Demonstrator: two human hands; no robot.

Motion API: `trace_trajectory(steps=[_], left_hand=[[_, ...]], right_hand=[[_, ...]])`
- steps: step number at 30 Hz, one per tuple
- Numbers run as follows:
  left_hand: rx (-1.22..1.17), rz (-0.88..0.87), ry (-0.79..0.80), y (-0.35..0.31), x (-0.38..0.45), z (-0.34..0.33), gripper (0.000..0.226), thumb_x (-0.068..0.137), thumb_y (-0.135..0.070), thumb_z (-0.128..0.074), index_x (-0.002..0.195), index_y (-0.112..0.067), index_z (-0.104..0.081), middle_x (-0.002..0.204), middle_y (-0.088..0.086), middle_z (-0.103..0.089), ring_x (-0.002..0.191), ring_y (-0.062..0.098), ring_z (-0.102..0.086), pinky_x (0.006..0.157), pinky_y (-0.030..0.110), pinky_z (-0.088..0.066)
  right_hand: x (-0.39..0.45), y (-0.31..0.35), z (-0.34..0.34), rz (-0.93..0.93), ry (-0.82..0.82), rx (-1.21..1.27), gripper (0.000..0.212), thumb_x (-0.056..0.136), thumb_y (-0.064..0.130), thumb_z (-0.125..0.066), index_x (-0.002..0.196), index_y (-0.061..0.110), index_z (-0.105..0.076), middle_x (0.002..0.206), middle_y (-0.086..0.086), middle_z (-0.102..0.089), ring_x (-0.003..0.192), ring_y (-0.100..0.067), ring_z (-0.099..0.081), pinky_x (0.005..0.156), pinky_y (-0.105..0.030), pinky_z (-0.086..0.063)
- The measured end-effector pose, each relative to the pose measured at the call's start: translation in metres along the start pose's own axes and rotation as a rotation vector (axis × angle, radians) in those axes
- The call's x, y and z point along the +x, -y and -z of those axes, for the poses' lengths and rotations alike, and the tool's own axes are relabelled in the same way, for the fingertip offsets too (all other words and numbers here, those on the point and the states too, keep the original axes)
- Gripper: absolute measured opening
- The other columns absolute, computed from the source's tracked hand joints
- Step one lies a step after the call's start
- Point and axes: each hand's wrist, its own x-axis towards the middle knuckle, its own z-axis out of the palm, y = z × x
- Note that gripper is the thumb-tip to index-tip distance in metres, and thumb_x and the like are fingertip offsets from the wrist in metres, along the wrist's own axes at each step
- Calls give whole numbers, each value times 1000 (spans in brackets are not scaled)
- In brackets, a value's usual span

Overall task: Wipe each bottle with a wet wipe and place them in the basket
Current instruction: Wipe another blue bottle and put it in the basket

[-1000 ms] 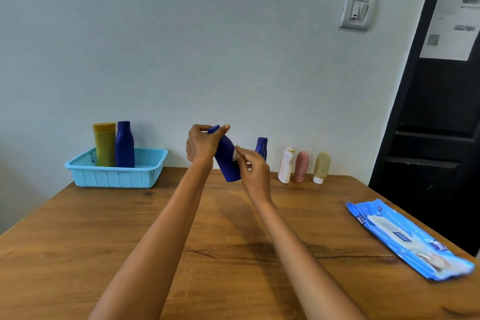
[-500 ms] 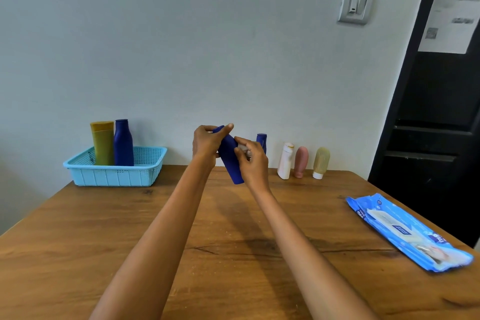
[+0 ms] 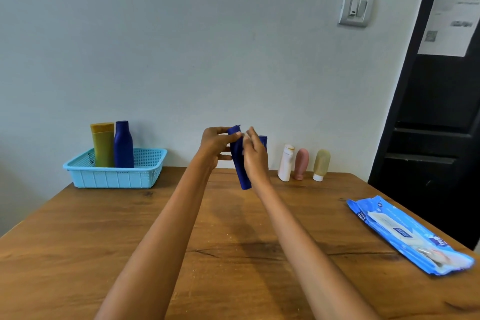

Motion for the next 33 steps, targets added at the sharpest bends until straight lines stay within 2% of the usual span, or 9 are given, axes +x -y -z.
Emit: trace_trajectory(steps=[7,10,12,14,16,18,22,28,33], left_hand=[[-259,-8,-182,-5,0,27,18,88,-12,-64,101,-9,-52,85,7,-62,75,24,-64,56,29,-54],[-290,0,-226,-5,2,37,24,87,-12,-65,105,-9,-50,97,10,-60,86,28,-63,60,31,-55],[-287,-4,-242,-5,3,40,25,86,-12,-66,106,-9,-51,102,11,-60,87,29,-63,60,31,-56],[-281,-1,-241,-4,4,41,26,86,-12,-67,107,-8,-52,102,10,-60,85,28,-64,58,30,-56],[-266,15,-216,-3,5,40,27,86,-13,-67,108,-8,-51,98,8,-60,82,25,-64,57,29,-56],[-219,37,-165,-2,6,36,26,86,-13,-67,106,-8,-51,94,7,-60,77,22,-64,57,29,-56],[-28,22,-64,8,7,17,23,83,-15,-71,101,-5,-59,89,10,-66,73,22,-66,58,32,-57],[28,5,-78,11,12,14,28,79,-20,-76,99,-8,-60,83,7,-68,74,23,-68,61,34,-57],[0,1,-192,12,15,26,34,75,-24,-78,99,-13,-58,90,9,-67,84,28,-68,70,40,-57]], right_hand=[[-13,-21,-19,404,57,-338,45,98,6,-43,142,13,-40,143,-6,-46,138,-16,-30,113,-37,-33],[-21,-43,-8,509,-62,-530,50,90,-1,-54,137,14,-47,133,-3,-57,131,-24,-43,106,-39,-37],[-23,-54,1,488,-126,-547,53,86,-4,-60,134,17,-51,119,-4,-64,113,-20,-53,95,-36,-45],[-23,-55,7,341,-119,-464,48,88,-2,-57,132,18,-53,110,-5,-62,100,-11,-53,91,-29,-49],[-20,-51,11,185,-127,-430,43,91,2,-54,132,16,-53,113,-9,-59,98,-7,-51,88,-21,-45],[-17,-48,10,143,-153,-429,40,92,3,-54,131,10,-54,117,-11,-59,105,-14,-55,87,-20,-43],[-15,-38,-4,232,-180,-391,25,94,6,-53,116,0,-63,102,-11,-68,96,-24,-61,86,-41,-53],[-11,-17,-14,268,-192,-247,32,94,12,-53,126,10,-59,108,-6,-69,100,-17,-61,86,-28,-52],[-18,-28,-17,305,-100,-217,29,92,12,-58,121,12,-63,111,-1,-68,102,-12,-62,88,-26,-53]])
